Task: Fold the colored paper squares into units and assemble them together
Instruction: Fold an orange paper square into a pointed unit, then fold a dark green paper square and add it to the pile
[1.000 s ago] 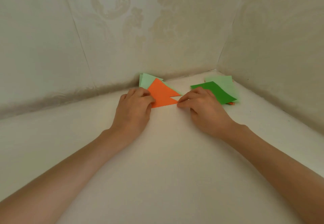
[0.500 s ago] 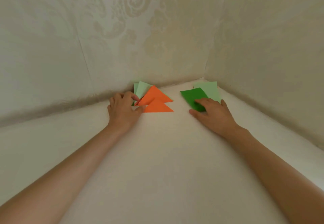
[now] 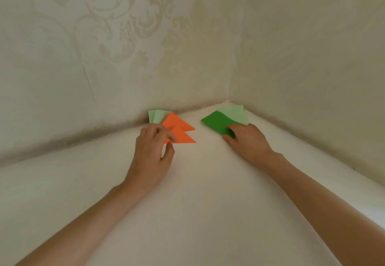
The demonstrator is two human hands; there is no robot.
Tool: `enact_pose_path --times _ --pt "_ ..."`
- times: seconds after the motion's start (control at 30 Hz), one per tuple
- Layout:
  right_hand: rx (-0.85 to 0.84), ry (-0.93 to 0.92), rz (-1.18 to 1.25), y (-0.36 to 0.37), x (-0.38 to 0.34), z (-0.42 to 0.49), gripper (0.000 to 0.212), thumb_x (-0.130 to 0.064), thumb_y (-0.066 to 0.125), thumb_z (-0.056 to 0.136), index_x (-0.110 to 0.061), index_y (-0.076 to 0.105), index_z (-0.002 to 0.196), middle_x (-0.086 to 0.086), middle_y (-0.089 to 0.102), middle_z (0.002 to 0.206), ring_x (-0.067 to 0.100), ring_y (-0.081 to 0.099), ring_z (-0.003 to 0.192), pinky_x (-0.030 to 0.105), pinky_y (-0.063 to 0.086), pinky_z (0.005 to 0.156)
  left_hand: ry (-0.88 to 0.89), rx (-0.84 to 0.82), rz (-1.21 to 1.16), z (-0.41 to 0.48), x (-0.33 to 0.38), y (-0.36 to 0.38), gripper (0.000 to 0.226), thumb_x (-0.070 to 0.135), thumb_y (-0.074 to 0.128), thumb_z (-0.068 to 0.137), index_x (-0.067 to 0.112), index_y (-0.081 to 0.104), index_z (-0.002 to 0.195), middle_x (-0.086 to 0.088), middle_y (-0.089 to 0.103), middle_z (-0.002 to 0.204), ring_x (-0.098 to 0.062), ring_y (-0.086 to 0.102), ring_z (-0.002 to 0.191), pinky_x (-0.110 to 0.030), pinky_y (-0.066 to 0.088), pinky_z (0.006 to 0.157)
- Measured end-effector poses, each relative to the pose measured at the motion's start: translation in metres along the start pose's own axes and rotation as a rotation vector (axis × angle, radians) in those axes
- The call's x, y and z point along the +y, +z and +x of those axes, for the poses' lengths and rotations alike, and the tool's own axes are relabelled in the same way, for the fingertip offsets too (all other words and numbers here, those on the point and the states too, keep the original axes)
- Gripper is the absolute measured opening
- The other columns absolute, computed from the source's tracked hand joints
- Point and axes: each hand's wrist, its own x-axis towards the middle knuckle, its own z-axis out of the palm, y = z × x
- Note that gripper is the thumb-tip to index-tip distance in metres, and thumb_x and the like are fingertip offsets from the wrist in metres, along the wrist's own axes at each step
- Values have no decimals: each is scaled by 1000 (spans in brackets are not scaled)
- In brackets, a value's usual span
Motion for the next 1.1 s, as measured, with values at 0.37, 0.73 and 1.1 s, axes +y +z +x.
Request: enact_pose_path --times 0.37,0.73,1.1 --pt "126 259 331 2 -10 2 19 -6 45 90 -2 64 90 12 65 87 28 57 81 35 48 69 18 -216 -121 -4 1 1 28 30 32 82 20 58 86 16 51 88 -8 52 78 -29 42 68" --pt "224 404 900 -17 -13 -6 16 -7 59 87 -17 64 76 -2 65 82 12 59 82 12 42 62 -31 -197 -162 -6 1 2 13 10 51 87 19 57 94 16 54 89 4 51 85 -8 35 69" --pt "126 -378 746 -15 -32 -50 13 -15 50 94 -14 62 96 -10 68 107 10 50 114 10 34 94 -177 -54 -460 3 11 -14 80 32 83 68 40 31 127 16 36 133 16 34 120 0 23 96"
